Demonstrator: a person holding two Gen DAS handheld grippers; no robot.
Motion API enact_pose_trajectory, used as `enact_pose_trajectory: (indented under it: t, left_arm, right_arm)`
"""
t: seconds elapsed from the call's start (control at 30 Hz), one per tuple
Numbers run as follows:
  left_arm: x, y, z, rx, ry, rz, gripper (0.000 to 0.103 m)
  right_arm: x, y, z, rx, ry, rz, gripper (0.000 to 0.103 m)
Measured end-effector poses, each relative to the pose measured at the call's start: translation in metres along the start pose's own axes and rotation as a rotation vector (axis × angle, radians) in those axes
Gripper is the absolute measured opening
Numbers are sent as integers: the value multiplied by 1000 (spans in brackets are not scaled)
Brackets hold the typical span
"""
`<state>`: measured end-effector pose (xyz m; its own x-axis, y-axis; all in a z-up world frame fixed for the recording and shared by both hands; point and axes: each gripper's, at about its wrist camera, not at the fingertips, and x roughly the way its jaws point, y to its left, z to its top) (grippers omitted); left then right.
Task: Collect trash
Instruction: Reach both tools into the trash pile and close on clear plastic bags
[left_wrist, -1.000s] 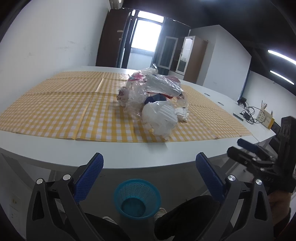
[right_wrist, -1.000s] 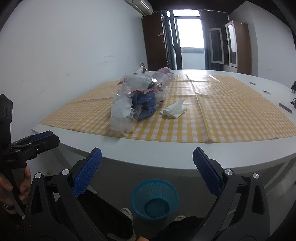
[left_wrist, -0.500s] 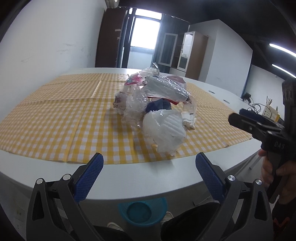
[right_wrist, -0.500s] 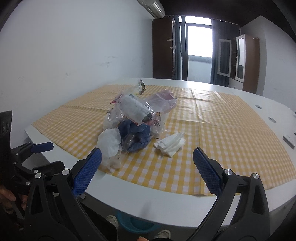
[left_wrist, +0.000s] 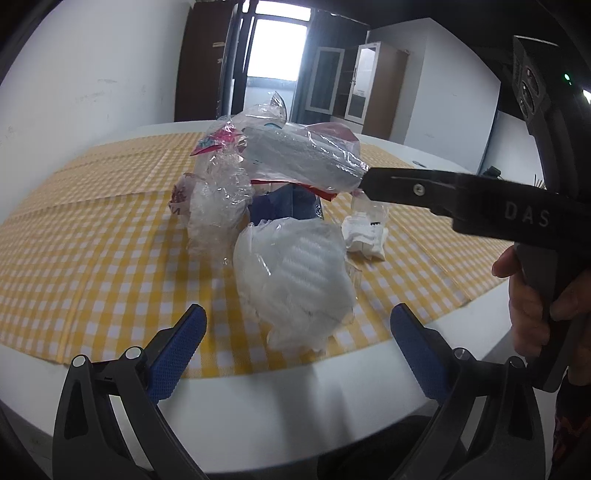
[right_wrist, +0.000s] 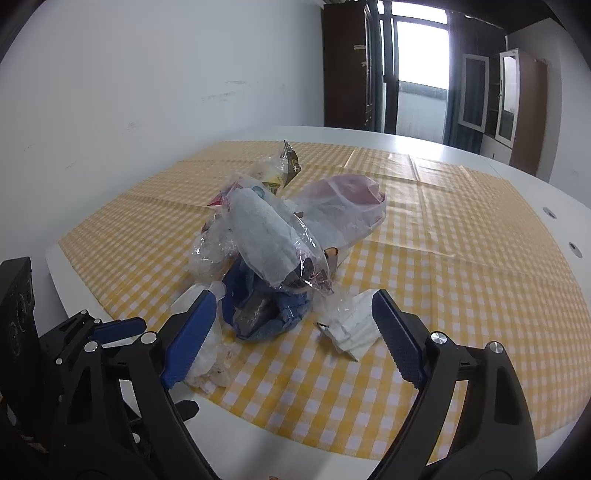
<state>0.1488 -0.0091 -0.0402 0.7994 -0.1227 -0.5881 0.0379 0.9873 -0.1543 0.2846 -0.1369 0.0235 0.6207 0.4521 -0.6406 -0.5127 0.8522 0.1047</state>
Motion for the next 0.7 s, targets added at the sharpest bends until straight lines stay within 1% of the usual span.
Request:
enact_pose_trajectory:
  t: [0.1,0.13,0.17,0.2,0.23,0.27,0.3,0.33,0.37,0.4,0.43,0.47,0.5,0.57,0.7]
  left_arm:
    - [10,-1,4,8,15,16,97]
    - [14,-1,5,21,22,31,97]
    - [15,-2,5,33,23,39,97]
    - [16,-2,5,42,21,46,94]
    - [17,0,6,44,21,50,91]
    - [17,2,6,40,26,47,86]
    - [18,5,6,35,33,43,78]
    - [20,7,6,32,42,37,75]
    - [20,7,5,32,44,32,69]
    - [20,8,4,35,48,23,60]
    - [19,8,2,35,47,19,58]
    - [17,9,2,29,40,23,53]
    - [15,11,1,18,33,27,48]
    - [10,17,0,1,32,12,45]
    - [-3,20,-3,-18,15,-9,44]
  right_arm:
    - [10,-3,6,18,18,24,66]
    - [14,-2,7,17,31,25,61]
    - [19,-1,8,8,40,22,58]
    - [22,1,7,-2,46,19,54]
    - [24,1,6,-3,49,16,44]
    - [26,2,6,-1,53,16,39]
    - [28,2,5,2,53,20,37]
    - [29,2,5,3,52,24,33]
    - [29,2,4,3,50,26,29]
    - [28,3,3,0,46,28,27]
    - [27,5,3,-3,41,33,23]
    - [25,5,3,-3,36,40,20]
    - [22,6,3,-4,25,45,17]
    - [13,10,3,-10,-1,37,15]
    - [0,15,3,-26,-24,30,15]
